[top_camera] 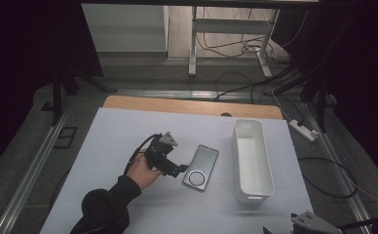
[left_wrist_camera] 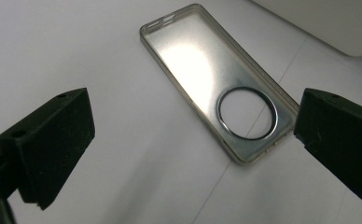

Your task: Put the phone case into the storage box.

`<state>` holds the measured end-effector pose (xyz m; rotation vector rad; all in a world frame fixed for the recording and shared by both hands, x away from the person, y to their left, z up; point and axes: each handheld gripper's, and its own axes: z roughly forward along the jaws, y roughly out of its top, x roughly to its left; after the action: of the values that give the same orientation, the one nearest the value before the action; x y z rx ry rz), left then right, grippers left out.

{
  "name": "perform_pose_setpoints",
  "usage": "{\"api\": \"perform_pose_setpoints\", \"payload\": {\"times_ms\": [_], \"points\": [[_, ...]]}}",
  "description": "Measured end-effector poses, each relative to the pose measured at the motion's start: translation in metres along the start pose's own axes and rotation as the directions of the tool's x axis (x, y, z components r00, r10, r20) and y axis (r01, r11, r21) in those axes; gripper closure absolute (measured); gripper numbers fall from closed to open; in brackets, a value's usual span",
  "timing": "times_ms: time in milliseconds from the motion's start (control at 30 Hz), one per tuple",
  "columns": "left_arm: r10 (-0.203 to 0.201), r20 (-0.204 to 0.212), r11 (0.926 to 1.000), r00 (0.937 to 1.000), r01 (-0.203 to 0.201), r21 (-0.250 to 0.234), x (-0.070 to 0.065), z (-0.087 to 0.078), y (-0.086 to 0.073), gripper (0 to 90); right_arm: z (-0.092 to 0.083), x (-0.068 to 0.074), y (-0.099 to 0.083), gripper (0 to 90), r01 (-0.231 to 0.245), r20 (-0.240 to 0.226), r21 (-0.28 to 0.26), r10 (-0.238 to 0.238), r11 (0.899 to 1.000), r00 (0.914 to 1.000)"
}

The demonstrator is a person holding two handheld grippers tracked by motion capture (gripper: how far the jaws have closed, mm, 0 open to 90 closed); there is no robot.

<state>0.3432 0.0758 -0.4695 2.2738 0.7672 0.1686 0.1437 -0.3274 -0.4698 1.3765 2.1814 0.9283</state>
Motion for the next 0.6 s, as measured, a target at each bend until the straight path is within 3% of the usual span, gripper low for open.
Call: {"api": "perform_pose_setpoints", "payload": {"times_ms": [233,600], "points": [[0.010,0.005,0.9997,0.9999,-0.010,0.020,-0.002,0.014,0.016,0.0,0.000,0.000,0.000,0.0,0.000,-0.002,-0.001,0.000,1.000,1.0000],[0.057,0.021,0.9963,0.9982,-0.058,0.063,-0.005,0.035,0.038,0.0,0.000,-0.001,0.000,0.0,-0.001,-0.005,-0.003,0.001,1.000,1.0000]]}}
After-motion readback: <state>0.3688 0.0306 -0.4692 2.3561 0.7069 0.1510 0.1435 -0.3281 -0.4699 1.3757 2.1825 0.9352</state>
